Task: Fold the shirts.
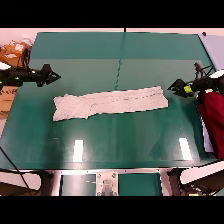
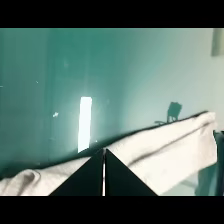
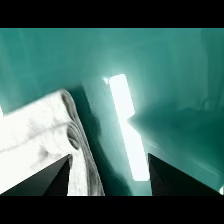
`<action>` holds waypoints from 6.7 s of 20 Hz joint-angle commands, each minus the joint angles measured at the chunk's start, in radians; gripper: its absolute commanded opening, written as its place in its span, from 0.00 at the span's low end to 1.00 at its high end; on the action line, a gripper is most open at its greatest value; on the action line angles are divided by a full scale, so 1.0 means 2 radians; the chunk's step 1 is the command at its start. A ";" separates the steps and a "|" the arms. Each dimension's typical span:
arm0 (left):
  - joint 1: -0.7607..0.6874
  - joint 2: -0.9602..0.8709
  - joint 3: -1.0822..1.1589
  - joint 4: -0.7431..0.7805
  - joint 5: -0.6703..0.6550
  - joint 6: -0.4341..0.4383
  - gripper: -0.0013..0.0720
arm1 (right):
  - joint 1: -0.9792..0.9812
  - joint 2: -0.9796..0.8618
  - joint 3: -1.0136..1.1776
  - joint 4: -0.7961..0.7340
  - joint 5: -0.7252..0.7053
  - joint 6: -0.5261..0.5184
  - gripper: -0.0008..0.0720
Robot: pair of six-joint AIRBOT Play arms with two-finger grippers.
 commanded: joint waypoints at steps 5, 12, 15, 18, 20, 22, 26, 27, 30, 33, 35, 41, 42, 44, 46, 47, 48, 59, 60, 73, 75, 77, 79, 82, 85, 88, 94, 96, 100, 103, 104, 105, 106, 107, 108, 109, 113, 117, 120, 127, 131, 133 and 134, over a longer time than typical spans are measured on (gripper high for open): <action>-0.028 -0.001 0.008 -0.001 -0.062 -0.014 0.05 | 0.025 -0.084 0.004 0.103 0.093 -0.074 0.37; -0.174 -0.005 0.008 0.031 0.029 -0.013 0.05 | 0.039 0.005 0.067 0.103 0.160 -0.070 0.02; -0.275 -0.033 0.008 0.032 0.087 -0.015 0.05 | 0.048 0.087 0.082 0.103 0.221 -0.051 0.02; -0.371 -0.074 0.008 0.022 0.166 -0.018 0.05 | 0.060 0.159 0.083 0.103 0.247 -0.044 0.03; -0.415 -0.103 0.009 -0.014 0.208 -0.018 0.05 | 0.061 0.196 0.084 0.104 0.248 -0.041 0.03; -0.441 -0.129 0.009 -0.058 0.224 -0.016 0.05 | 0.061 0.218 0.089 0.103 0.248 -0.041 0.03; -0.448 -0.146 0.024 -0.086 0.224 -0.016 0.05 | 0.062 0.221 0.086 0.103 0.246 -0.041 0.03; -0.444 -0.145 0.036 -0.084 0.204 -0.015 0.05 | 0.063 0.219 0.085 0.103 0.246 -0.041 0.03; -0.412 -0.142 0.092 -0.025 0.105 -0.022 0.05 | 0.064 0.218 0.086 0.111 0.247 -0.040 0.03; -0.352 -0.138 0.187 0.138 -0.057 -0.129 0.05 | 0.089 0.218 0.086 0.157 0.246 -0.029 0.03; -0.315 -0.132 0.255 0.299 -0.179 -0.179 0.05 | 0.131 0.217 0.085 0.160 0.235 -0.013 0.03; -0.209 -0.078 0.342 0.572 -0.316 -0.178 0.05 | 0.352 0.208 0.027 0.158 -0.016 0.038 0.03; -0.193 -0.069 0.342 0.572 -0.312 -0.176 0.05 | 0.400 0.193 0.014 0.158 -0.075 0.043 0.03; -0.167 -0.058 0.342 0.571 -0.309 -0.154 0.05 | 0.493 0.140 0.006 0.160 -0.178 0.048 0.03; -0.146 -0.054 0.342 0.564 -0.310 -0.146 0.05 | 0.578 0.064 0.008 0.169 -0.303 0.048 0.03; -0.138 -0.054 0.342 0.555 -0.309 -0.143 0.05 | 0.610 0.024 0.008 0.184 -0.368 0.048 0.20; -0.131 -0.054 0.342 0.546 -0.309 -0.143 0.05 | 0.635 -0.017 0.015 0.207 -0.423 0.048 0.68; -0.123 -0.054 0.342 0.495 -0.305 -0.148 0.05 | 0.344 0.068 0.022 0.094 -0.077 0.038 0.03; -0.123 -0.054 0.342 0.495 -0.305 -0.148 0.05 | 0.304 0.074 0.007 0.080 -0.037 0.038 0.24; -0.123 -0.054 0.342 0.493 -0.300 -0.157 0.05 | 0.376 -0.032 -0.059 0.240 -0.059 -0.033 0.06; -0.123 -0.054 0.342 0.493 -0.300 -0.157 0.05 | 0.380 -0.025 0.005 0.237 -0.045 -0.027 0.02; -0.123 -0.054 0.342 0.493 -0.300 -0.157 0.05 | 0.352 -0.001 0.065 0.221 -0.037 0.002 0.02; -0.123 -0.054 0.342 0.493 -0.300 -0.157 0.05 | 0.297 0.034 0.113 0.200 -0.015 0.030 0.02; -0.123 -0.054 0.342 0.481 -0.300 -0.157 0.05 | 0.178 0.090 0.153 0.158 0.027 0.065 0.02; -0.123 -0.054 0.342 0.470 -0.300 -0.157 0.05 | 0.031 0.131 0.161 0.152 0.056 0.074 0.03; -0.123 -0.054 0.342 0.466 -0.300 -0.157 0.05 | -0.113 0.150 0.161 0.151 0.088 0.078 0.02; -0.123 -0.054 0.341 0.459 -0.299 -0.157 0.05 | -0.332 0.174 0.158 0.101 0.166 0.154 0.02; -0.123 -0.054 0.341 0.448 -0.299 -0.157 0.05 | -0.364 0.191 0.143 0.028 0.203 0.195 0.02; -0.123 -0.054 0.341 0.441 -0.299 -0.156 0.05 | -0.384 0.253 0.066 -0.090 0.217 0.231 0.02; -0.123 -0.054 0.341 0.440 -0.300 -0.156 0.05 | -0.384 0.287 0.001 -0.146 0.222 0.235 0.03; -0.123 -0.054 0.341 0.439 -0.300 -0.156 0.05 | -0.384 0.293 -0.021 -0.165 0.222 0.234 0.03; -0.123 -0.054 0.341 0.436 -0.299 -0.156 0.05 | -0.384 0.296 -0.042 -0.184 0.221 0.235 0.02; -0.123 -0.054 0.341 0.432 -0.299 -0.156 0.05 | -0.384 0.298 -0.066 -0.204 0.219 0.235 0.03; -0.123 -0.054 0.341 0.430 -0.299 -0.152 0.05 | -0.384 0.298 -0.086 -0.223 0.216 0.234 0.03; -0.123 -0.054 0.341 0.429 -0.300 -0.149 0.05 | -0.384 0.298 -0.104 -0.248 0.212 0.234 0.03; -0.123 -0.054 0.341 0.427 -0.300 -0.147 0.05 | -0.384 0.298 -0.117 -0.271 0.210 0.234 0.03; -0.123 -0.054 0.341 0.427 -0.299 -0.147 0.05 | -0.382 0.297 -0.134 -0.273 0.230 0.235 1.00; -0.123 -0.054 0.341 0.427 -0.300 -0.131 0.05 | -0.365 0.297 -0.046 -0.202 0.295 0.259 0.65; -0.123 -0.045 0.341 0.423 -0.306 -0.130 0.05 | -0.282 0.298 0.022 -0.083 0.264 0.253 0.03; -0.161 0.151 0.066 0.346 -0.197 -0.153 0.05 | 0.092 0.372 -0.096 -0.090 0.121 0.161 0.03; -0.219 0.243 -0.135 0.346 -0.116 -0.185 0.05 | 0.242 0.410 -0.259 -0.111 0.022 0.168 0.03; -0.227 0.247 -0.161 0.344 -0.117 -0.189 0.05 | 0.276 0.409 -0.280 -0.110 0.006 0.168 0.03; -0.229 0.247 -0.164 0.344 -0.115 -0.188 0.05 | 0.287 0.410 -0.284 -0.111 0.007 0.168 0.03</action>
